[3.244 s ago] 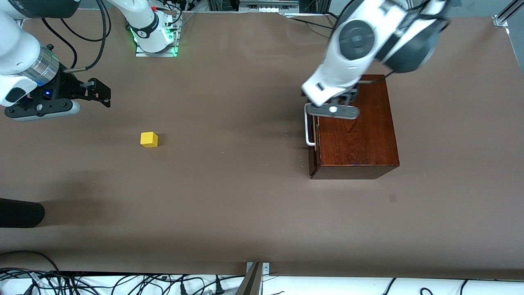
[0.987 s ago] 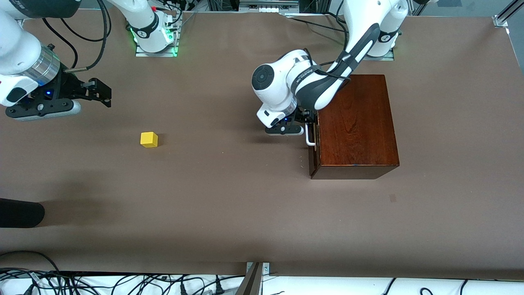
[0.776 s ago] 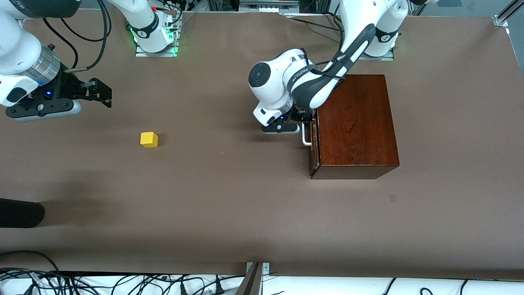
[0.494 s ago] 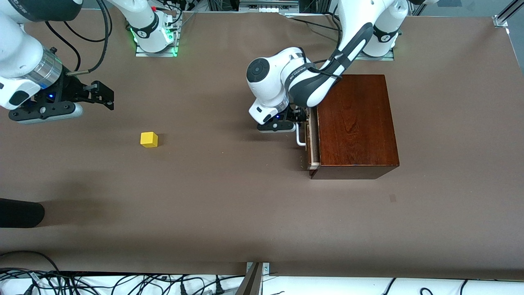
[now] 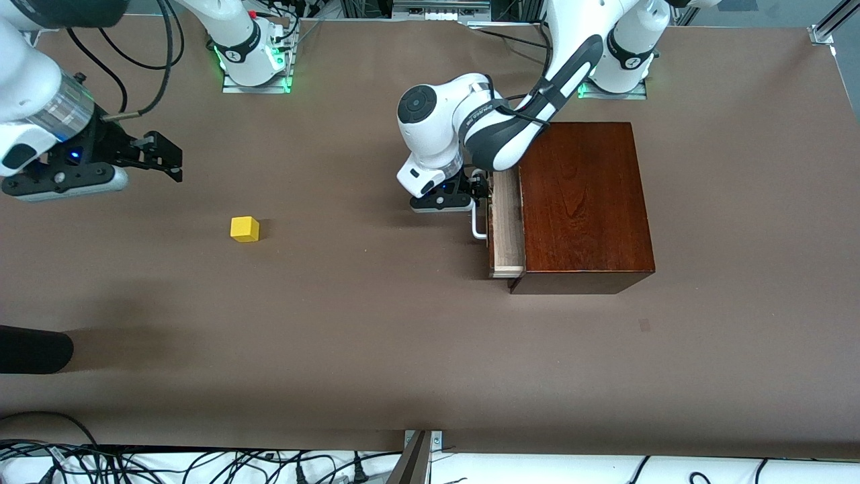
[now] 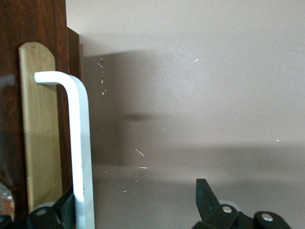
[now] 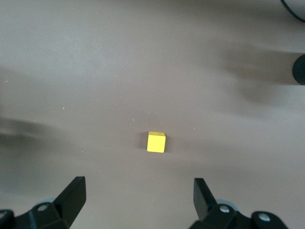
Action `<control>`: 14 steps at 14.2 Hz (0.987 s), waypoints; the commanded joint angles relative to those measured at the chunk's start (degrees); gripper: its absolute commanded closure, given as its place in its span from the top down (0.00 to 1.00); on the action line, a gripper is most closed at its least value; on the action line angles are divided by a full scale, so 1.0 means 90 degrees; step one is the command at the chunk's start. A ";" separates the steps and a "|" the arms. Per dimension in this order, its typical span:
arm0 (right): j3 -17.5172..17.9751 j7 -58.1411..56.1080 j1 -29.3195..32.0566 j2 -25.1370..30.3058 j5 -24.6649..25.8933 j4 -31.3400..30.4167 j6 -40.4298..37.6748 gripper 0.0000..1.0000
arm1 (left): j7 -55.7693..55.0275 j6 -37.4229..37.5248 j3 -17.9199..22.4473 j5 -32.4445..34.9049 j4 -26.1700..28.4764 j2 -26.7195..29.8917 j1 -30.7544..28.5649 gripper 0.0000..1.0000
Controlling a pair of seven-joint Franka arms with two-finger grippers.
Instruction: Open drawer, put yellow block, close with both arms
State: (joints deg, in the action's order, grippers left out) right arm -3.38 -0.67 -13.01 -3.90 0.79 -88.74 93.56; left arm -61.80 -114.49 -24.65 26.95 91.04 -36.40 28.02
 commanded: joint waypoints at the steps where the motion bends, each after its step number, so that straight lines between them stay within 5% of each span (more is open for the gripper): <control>1: 0.0053 -0.0053 -0.0010 -0.0074 0.0010 0.0046 -0.0443 1.00 | -0.0194 -0.0257 -0.0034 -0.0200 -0.0505 -0.0291 0.0246 1.00; 7: 0.0014 0.0054 0.0000 -0.0123 -0.0039 -0.0578 -0.0085 1.00 | -0.0096 0.0073 -0.0034 -0.0240 -0.0526 0.0059 0.0109 1.00; 10: -0.0005 0.0172 0.0029 -0.0084 -0.0029 -0.1329 0.0549 1.00 | -0.0058 0.0824 -0.0034 -0.0727 -0.0759 0.0459 0.0041 1.00; 14: -0.0015 0.0172 0.0049 -0.0133 -0.0029 -0.2004 0.1359 1.00 | 0.1442 0.2454 -0.0034 -0.1176 -0.1364 0.0948 -0.0494 1.00</control>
State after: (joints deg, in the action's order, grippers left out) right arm -3.68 0.10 -12.91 -6.41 0.78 -102.86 102.18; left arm -56.21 -98.20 -24.77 19.33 80.98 -30.50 27.01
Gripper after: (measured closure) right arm 0.000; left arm 0.000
